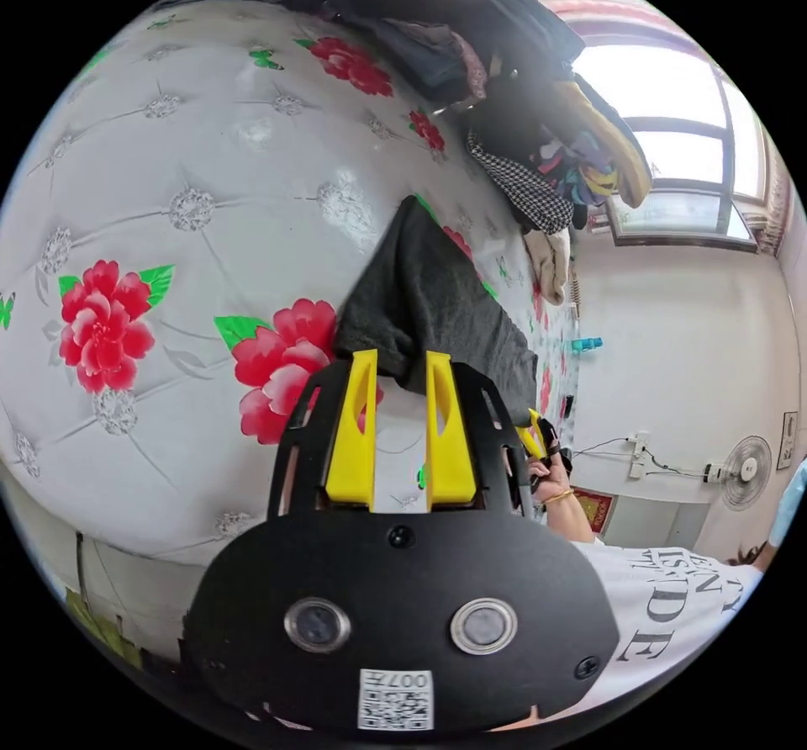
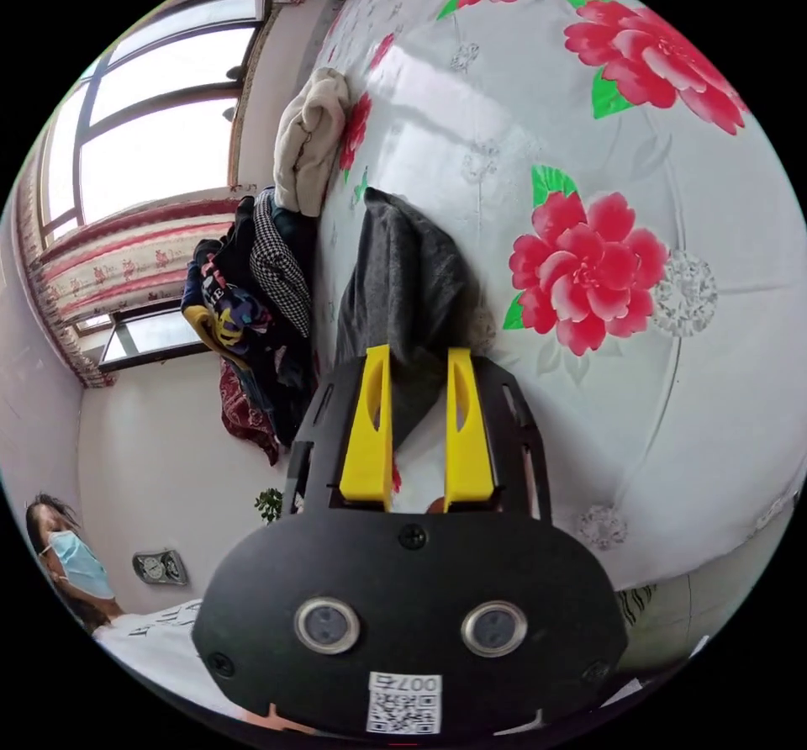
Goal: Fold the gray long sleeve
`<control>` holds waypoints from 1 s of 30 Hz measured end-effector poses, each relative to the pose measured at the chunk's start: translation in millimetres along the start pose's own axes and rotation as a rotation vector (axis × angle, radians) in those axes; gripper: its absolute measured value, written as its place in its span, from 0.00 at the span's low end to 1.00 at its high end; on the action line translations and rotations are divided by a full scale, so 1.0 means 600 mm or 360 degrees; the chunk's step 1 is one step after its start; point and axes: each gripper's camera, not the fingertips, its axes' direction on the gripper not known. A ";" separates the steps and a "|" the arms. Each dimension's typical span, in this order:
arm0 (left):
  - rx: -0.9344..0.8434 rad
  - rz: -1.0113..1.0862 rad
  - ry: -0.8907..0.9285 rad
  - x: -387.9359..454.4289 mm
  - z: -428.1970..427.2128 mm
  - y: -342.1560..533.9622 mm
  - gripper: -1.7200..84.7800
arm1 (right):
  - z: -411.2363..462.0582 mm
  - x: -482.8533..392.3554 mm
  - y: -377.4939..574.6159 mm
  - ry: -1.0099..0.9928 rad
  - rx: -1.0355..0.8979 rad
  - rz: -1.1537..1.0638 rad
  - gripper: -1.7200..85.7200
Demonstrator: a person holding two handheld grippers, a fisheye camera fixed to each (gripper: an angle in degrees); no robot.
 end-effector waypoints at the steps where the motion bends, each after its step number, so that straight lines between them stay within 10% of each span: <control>1: 0.0015 -0.0037 0.0037 -0.011 -0.008 0.002 0.13 | 0.001 -0.027 -0.002 0.0042 0.0036 -0.0027 0.13; 14: 0.0158 -0.0080 -0.0014 -0.051 -0.123 0.010 0.13 | 0.443 -0.680 0.325 0.0312 -0.0693 -0.2035 0.12; 20: 0.0120 -0.0012 -0.0106 -0.028 -0.143 -0.008 0.14 | 0.747 -0.583 0.441 0.0452 -0.1360 -0.1829 0.12; 30: -0.0066 0.0151 0.0144 0.026 -0.109 -0.083 0.20 | 0.575 -0.493 0.166 0.0300 -0.0736 -0.1084 0.15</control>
